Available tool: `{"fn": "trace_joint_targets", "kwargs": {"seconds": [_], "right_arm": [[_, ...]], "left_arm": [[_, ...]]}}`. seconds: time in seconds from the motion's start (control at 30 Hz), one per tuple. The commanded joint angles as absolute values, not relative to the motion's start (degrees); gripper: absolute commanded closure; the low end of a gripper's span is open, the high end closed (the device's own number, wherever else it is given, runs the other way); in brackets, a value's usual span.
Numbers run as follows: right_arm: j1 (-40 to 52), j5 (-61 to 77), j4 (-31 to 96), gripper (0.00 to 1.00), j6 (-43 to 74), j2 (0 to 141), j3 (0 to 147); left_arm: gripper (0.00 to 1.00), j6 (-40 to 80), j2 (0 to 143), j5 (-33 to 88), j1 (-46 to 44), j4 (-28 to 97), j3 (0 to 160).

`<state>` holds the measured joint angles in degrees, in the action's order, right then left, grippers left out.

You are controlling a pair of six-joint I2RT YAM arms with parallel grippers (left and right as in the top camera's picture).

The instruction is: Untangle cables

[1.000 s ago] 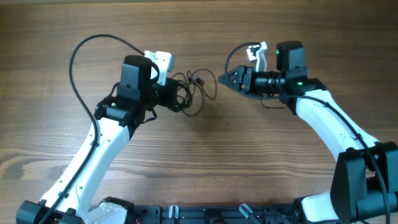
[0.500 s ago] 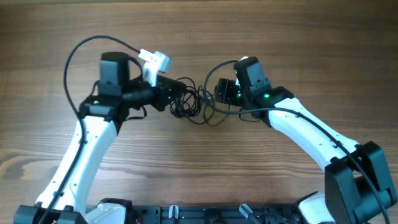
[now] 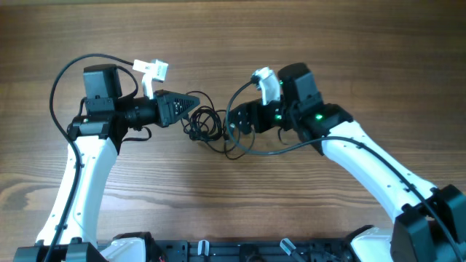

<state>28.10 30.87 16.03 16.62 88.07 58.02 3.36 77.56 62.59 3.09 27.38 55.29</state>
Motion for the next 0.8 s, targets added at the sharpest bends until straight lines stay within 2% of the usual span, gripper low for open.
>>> {"fn": "trace_joint_targets", "kwargs": {"seconds": [0.0, 0.03, 0.13, 0.27, 0.37, 0.47, 0.57, 0.7, 0.77], "right_arm": [[29.87, 24.23, 16.67, 0.16, 14.66, 91.24, 58.59], [29.95, 17.76, 16.91, 0.15, 18.0, 92.51, 58.59], [29.93, 4.34, 14.37, 0.05, 27.59, 96.23, 58.59], [25.52, 2.13, 11.29, 0.03, 43.7, 95.72, 58.61], [16.64, 2.42, 17.91, 0.03, 54.46, 95.68, 58.61], [9.96, 2.94, 25.63, 0.01, 53.56, 95.68, 58.61], [7.64, 3.49, 29.93, 0.01, 49.21, 95.68, 58.61], [7.86, 13.08, 29.06, 0.01, 37.74, 95.68, 58.61], [7.86, 24.1, 25.74, 0.04, 24.47, 95.68, 58.61]], "left_arm": [[0.96, 12.93, 76.66, 63.59, 3.4, 26.55, 55.42], [0.96, 12.93, 76.66, 64.88, 3.4, 26.28, 55.42], [0.96, 12.91, 76.66, 73.25, 3.33, 25.32, 55.42], [0.96, 12.23, 76.71, 73.6, 3.22, 28.14, 55.42], [0.96, 12.23, 76.71, 67.57, 3.22, 30.98, 55.42], [0.96, 12.23, 76.71, 62.67, 3.22, 31.55, 55.42], [0.96, 12.25, 76.71, 58.63, 3.22, 31.55, 55.42], [0.96, 12.25, 76.71, 55.83, 3.22, 31.57, 55.42], [0.96, 11.81, 76.71, 55.83, 3.22, 31.55, 55.42]]}}
